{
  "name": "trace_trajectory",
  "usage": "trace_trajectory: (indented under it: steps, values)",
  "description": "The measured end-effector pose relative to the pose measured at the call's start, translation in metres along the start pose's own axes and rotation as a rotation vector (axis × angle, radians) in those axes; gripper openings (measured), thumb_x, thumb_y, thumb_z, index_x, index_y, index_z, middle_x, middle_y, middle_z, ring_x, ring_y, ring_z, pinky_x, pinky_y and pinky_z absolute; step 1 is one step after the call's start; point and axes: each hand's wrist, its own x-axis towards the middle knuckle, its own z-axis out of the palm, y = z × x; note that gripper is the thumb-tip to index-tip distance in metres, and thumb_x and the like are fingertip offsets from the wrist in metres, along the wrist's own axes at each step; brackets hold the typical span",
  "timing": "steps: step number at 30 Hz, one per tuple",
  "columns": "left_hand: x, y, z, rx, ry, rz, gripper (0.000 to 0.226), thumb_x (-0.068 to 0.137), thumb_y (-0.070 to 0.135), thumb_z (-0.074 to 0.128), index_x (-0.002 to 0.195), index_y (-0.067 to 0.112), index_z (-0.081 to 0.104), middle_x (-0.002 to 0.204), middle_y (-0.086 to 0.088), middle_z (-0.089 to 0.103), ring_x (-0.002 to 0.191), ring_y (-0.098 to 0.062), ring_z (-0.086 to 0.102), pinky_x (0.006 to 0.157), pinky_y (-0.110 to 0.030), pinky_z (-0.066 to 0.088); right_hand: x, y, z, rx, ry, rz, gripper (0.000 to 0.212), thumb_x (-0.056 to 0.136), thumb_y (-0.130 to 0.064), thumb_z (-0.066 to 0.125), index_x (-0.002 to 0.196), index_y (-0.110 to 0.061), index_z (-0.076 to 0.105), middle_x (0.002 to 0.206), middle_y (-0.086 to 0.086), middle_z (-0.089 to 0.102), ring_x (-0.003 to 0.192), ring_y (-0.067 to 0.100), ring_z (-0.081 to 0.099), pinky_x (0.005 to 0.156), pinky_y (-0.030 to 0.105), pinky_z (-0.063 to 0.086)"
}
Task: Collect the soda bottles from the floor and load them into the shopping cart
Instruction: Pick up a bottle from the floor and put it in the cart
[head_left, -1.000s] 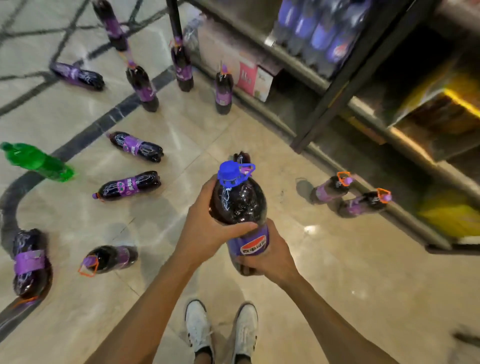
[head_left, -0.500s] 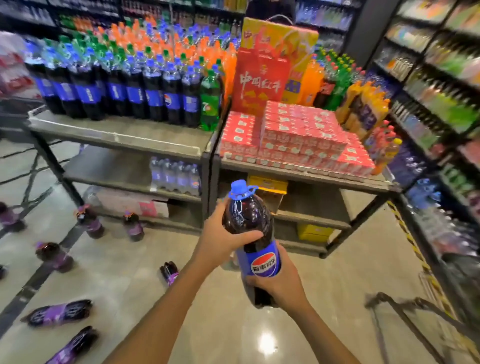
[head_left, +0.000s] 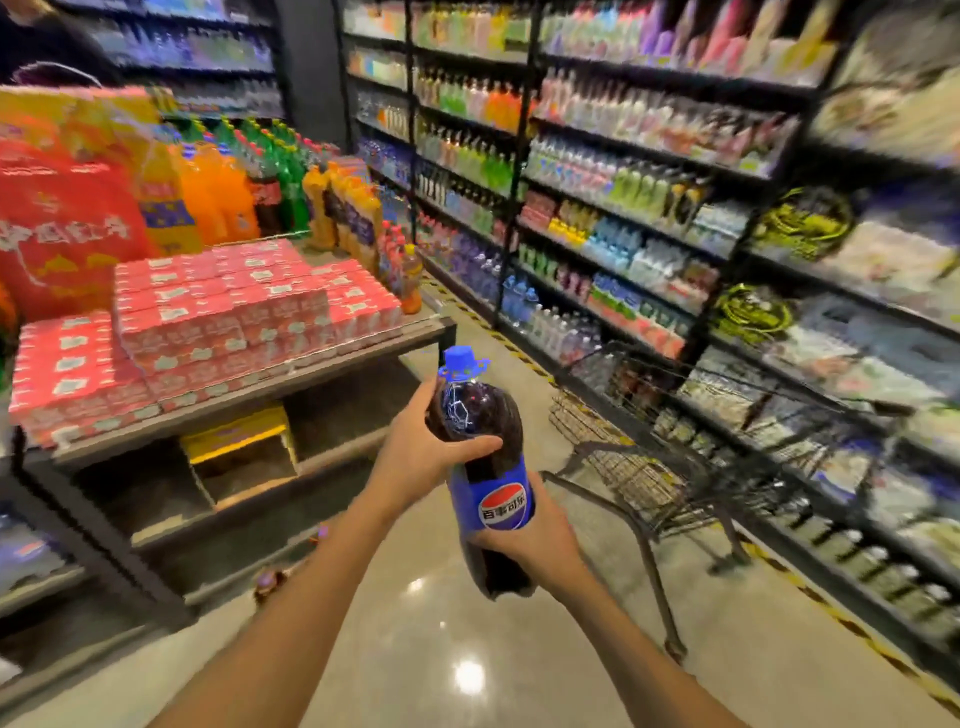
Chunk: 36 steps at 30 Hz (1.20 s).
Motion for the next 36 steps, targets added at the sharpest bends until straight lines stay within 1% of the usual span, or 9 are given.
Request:
trace_trajectory:
  steps: [2,6,10,14,19,21,25,32,36]
  values:
    - [0.021,0.01,0.045,-0.028,-0.07,0.02,0.071,0.066,0.013,0.095,0.121,0.037,0.057,0.114,0.016,0.071,0.102,0.007,0.067,0.081,-0.013,0.052,0.007,0.013,-0.043,-0.012,0.069,0.025,0.075,0.053,-0.047,0.097,0.114,-0.045,0.054,0.104,-0.02,0.073,0.094,-0.001,0.07,0.087,0.036,0.062]
    - [0.065,0.024,0.123,-0.052,-0.19,0.071,0.066,0.07,0.007,0.092,0.123,0.027,0.06,0.115,0.011,0.072,0.103,0.002,0.069,0.082,-0.016,0.054,0.025,0.037,-0.114,-0.014,0.206,0.058,0.082,0.049,-0.051,0.098,0.12,-0.041,0.058,0.107,-0.018,0.075,0.095,0.003,0.072,0.087,0.041,0.062]
    - [0.111,0.027,0.181,-0.032,-0.272,0.089,0.093,0.064,0.036,0.099,0.142,0.02,0.051,0.13,0.007,0.068,0.116,-0.009,0.067,0.095,-0.033,0.057,0.046,0.055,-0.165,0.008,0.291,0.076,0.081,0.051,-0.047,0.101,0.119,-0.04,0.059,0.107,-0.019,0.075,0.095,0.003,0.072,0.088,0.042,0.063]
    - [0.158,0.028,0.234,-0.038,-0.339,0.113,0.068,0.071,0.014,0.093,0.128,0.026,0.058,0.112,0.016,0.073,0.104,-0.003,0.07,0.082,-0.02,0.057,0.078,0.07,-0.203,0.057,0.36,0.112,0.076,0.052,-0.041,0.101,0.117,-0.04,0.06,0.106,-0.024,0.074,0.094,0.0,0.072,0.088,0.037,0.062]
    - [0.238,0.021,0.288,-0.082,-0.446,0.134,0.063,0.071,0.015,0.093,0.117,0.039,0.058,0.108,0.024,0.073,0.102,-0.001,0.07,0.081,-0.02,0.057,0.142,0.088,-0.244,0.069,0.425,0.152,0.07,0.056,-0.033,0.101,0.112,-0.039,0.059,0.101,-0.025,0.074,0.09,-0.004,0.07,0.086,0.033,0.061]
    - [0.274,0.018,0.309,-0.09,-0.478,0.136,0.065,0.07,0.018,0.094,0.12,0.04,0.058,0.11,0.022,0.072,0.103,-0.001,0.07,0.083,-0.022,0.058,0.172,0.094,-0.259,0.082,0.469,0.167,0.072,0.056,-0.033,0.101,0.114,-0.04,0.059,0.102,-0.023,0.074,0.09,-0.002,0.071,0.087,0.036,0.061]
    - [0.344,0.013,0.349,-0.105,-0.557,0.135,0.078,0.068,0.026,0.095,0.136,0.026,0.056,0.121,0.011,0.071,0.109,-0.007,0.069,0.09,-0.033,0.058,0.227,0.107,-0.29,0.079,0.53,0.201,0.074,0.055,-0.038,0.1,0.115,-0.046,0.057,0.105,-0.024,0.074,0.094,-0.001,0.071,0.09,0.038,0.061]
    - [0.433,-0.001,0.439,-0.165,-0.639,0.102,0.072,0.074,0.015,0.091,0.135,0.026,0.054,0.119,0.017,0.069,0.106,0.003,0.067,0.082,-0.017,0.055,0.307,0.148,-0.349,0.114,0.641,0.288,0.082,0.049,-0.05,0.099,0.118,-0.053,0.054,0.11,-0.023,0.073,0.1,0.001,0.071,0.094,0.04,0.06]
    - [0.48,-0.017,0.502,-0.155,-0.674,0.082,0.084,0.071,0.028,0.094,0.143,0.029,0.049,0.128,0.018,0.064,0.115,0.001,0.063,0.09,-0.023,0.056,0.354,0.182,-0.383,0.165,0.702,0.338,0.079,0.052,-0.045,0.1,0.117,-0.047,0.055,0.108,-0.024,0.073,0.098,0.001,0.071,0.093,0.041,0.061]
